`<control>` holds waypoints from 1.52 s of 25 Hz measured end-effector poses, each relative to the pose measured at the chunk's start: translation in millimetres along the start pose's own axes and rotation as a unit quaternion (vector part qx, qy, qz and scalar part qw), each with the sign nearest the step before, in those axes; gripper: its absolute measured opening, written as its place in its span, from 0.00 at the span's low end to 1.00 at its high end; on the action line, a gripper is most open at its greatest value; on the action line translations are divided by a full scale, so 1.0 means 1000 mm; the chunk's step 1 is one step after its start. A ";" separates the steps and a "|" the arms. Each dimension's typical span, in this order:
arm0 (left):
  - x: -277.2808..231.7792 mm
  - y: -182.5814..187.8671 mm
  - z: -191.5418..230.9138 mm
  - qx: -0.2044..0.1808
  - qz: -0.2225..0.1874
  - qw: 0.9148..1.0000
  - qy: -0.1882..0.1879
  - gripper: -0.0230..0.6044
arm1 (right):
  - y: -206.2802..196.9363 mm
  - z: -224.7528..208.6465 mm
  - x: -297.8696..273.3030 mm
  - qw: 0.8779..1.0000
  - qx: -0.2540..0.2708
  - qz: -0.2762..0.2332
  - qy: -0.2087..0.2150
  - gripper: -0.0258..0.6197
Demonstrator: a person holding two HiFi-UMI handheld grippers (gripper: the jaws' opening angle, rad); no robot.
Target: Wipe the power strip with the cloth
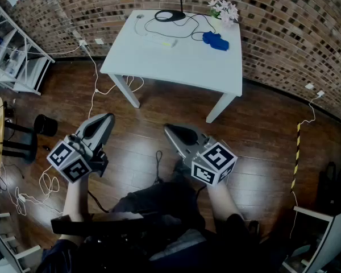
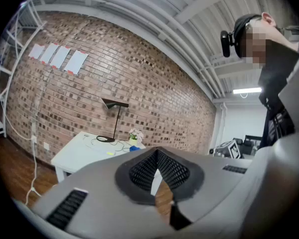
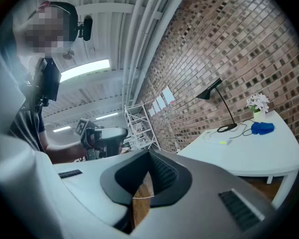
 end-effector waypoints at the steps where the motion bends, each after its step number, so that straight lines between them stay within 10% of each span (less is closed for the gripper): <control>1: -0.016 0.004 -0.004 0.004 -0.010 1.000 -0.001 0.04 | 0.005 -0.014 0.002 1.000 0.003 0.011 0.004 0.02; 16: -0.175 0.030 0.012 -0.040 0.005 0.999 -0.032 0.04 | 0.062 -0.139 0.017 1.000 0.005 0.003 -0.024 0.02; 38: -0.301 0.073 0.281 -0.014 0.031 0.981 -0.189 0.04 | 0.140 -0.228 -0.223 0.979 0.090 0.015 -0.184 0.03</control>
Point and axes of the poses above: the fingertips, and each gripper's own axes: x backward along the fingers, z to its left, y out of its top, the point moved 6 cm from there along x, backward along the fingers, and after that the axes turned 3 degrees about -x, right-handed, at the moved point
